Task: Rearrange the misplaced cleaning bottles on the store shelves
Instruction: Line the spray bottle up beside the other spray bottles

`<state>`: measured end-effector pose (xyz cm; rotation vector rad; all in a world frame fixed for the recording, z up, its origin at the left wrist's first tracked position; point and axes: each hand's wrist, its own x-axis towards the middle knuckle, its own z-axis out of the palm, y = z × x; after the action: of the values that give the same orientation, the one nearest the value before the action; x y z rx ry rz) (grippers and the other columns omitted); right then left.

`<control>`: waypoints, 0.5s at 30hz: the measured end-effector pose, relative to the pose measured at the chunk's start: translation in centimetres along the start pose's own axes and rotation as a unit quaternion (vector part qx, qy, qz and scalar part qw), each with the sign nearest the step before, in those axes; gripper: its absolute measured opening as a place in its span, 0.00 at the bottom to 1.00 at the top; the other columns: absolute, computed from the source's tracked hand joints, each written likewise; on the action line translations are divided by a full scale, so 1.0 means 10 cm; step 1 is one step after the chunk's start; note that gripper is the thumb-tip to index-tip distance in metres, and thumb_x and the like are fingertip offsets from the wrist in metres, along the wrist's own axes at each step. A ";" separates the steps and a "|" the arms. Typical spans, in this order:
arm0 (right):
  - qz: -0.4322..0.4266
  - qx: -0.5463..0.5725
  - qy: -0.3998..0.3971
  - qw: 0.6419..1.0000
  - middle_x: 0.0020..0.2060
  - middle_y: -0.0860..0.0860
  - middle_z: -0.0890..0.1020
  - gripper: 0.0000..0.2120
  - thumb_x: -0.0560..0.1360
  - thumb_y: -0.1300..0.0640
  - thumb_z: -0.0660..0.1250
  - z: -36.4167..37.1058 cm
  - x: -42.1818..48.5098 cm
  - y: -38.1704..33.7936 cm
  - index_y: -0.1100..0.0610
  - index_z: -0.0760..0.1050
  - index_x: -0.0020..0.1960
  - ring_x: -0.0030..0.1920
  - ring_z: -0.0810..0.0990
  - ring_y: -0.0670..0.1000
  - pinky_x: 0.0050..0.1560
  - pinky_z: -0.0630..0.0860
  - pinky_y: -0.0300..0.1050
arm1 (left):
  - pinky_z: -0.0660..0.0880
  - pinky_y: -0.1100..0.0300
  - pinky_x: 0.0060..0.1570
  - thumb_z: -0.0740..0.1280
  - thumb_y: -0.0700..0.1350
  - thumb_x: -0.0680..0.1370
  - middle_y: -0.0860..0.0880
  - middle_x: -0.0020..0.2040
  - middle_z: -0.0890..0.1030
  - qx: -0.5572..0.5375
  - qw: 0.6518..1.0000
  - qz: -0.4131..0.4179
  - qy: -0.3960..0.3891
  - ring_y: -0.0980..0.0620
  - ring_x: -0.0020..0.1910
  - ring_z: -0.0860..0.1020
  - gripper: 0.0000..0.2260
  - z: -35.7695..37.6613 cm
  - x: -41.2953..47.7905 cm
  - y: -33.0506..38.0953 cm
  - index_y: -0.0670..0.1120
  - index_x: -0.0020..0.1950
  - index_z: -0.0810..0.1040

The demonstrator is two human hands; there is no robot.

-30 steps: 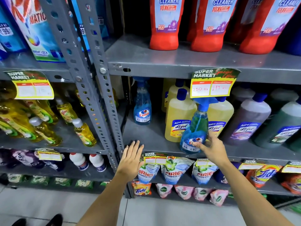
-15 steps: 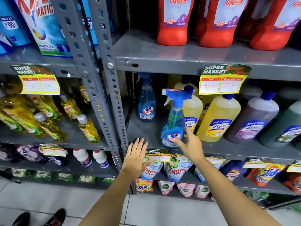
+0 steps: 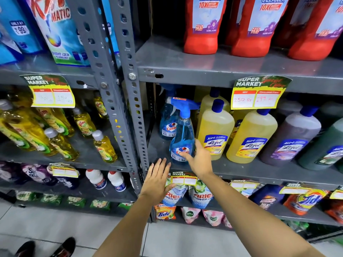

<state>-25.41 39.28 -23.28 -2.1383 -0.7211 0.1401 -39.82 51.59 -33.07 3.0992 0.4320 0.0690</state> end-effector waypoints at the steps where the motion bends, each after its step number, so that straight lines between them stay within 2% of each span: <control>1: 0.001 -0.002 0.000 1.000 0.56 0.55 0.83 0.30 0.71 0.50 0.75 0.03 0.02 -0.03 0.58 0.69 0.68 0.53 0.83 0.55 0.50 0.81 0.48 | 0.52 0.45 0.70 0.42 0.65 0.80 0.40 0.75 0.63 0.003 1.000 -0.004 0.001 0.41 0.74 0.59 0.35 -0.01 0.00 0.02 0.41 0.76 0.60; 3: 0.006 -0.002 -0.009 1.000 0.57 0.55 0.83 0.29 0.71 0.51 0.75 0.07 0.07 -0.09 0.59 0.69 0.67 0.55 0.83 0.56 0.50 0.80 0.46 | 0.52 0.44 0.73 0.39 0.66 0.79 0.40 0.76 0.61 0.014 1.000 -0.019 0.008 0.41 0.75 0.58 0.36 -0.02 -0.01 0.04 0.41 0.76 0.57; 5: 0.014 0.000 -0.031 0.999 0.58 0.56 0.83 0.28 0.71 0.51 0.75 0.08 0.12 -0.11 0.59 0.69 0.65 0.56 0.82 0.56 0.51 0.81 0.48 | 0.47 0.44 0.74 0.38 0.66 0.78 0.41 0.78 0.54 0.028 0.999 -0.027 0.010 0.42 0.77 0.51 0.36 -0.01 -0.01 0.06 0.43 0.77 0.48; 7: 0.022 -0.036 -0.071 0.997 0.58 0.56 0.83 0.28 0.70 0.50 0.76 0.04 0.17 -0.13 0.59 0.69 0.63 0.57 0.82 0.57 0.52 0.80 0.50 | 0.45 0.45 0.74 0.36 0.66 0.77 0.42 0.78 0.50 0.042 0.999 -0.025 0.009 0.43 0.77 0.48 0.36 0.00 -0.02 0.06 0.43 0.77 0.44; 10: 0.007 -0.126 -0.105 0.986 0.54 0.57 0.84 0.30 0.66 0.46 0.78 -0.14 0.27 -0.24 0.60 0.72 0.59 0.54 0.83 0.58 0.48 0.79 0.49 | 0.51 0.44 0.73 0.33 0.66 0.78 0.41 0.78 0.56 0.029 0.999 -0.030 0.007 0.42 0.76 0.53 0.37 -0.02 -0.02 0.05 0.42 0.77 0.49; 12: -0.012 -0.108 -0.102 0.989 0.52 0.55 0.84 0.30 0.64 0.47 0.80 -0.28 0.38 -0.37 0.59 0.73 0.58 0.51 0.83 0.56 0.47 0.79 0.49 | 0.58 0.43 0.71 0.36 0.65 0.79 0.40 0.76 0.61 0.008 1.000 -0.030 0.006 0.41 0.75 0.58 0.37 -0.03 -0.01 0.05 0.41 0.76 0.56; 15: -0.013 -0.049 -0.151 0.987 0.55 0.49 0.81 0.35 0.62 0.51 0.82 -0.36 0.57 -0.48 0.58 0.71 0.63 0.55 0.81 0.51 0.54 0.79 0.48 | 0.61 0.42 0.71 0.43 0.65 0.79 0.40 0.75 0.63 -0.006 1.000 -0.020 0.002 0.41 0.74 0.60 0.36 -0.02 -0.01 0.06 0.40 0.76 0.60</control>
<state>-21.62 42.15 -16.47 -2.2246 -0.9468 0.4288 -39.77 50.96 -32.84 3.0771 0.4906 0.0760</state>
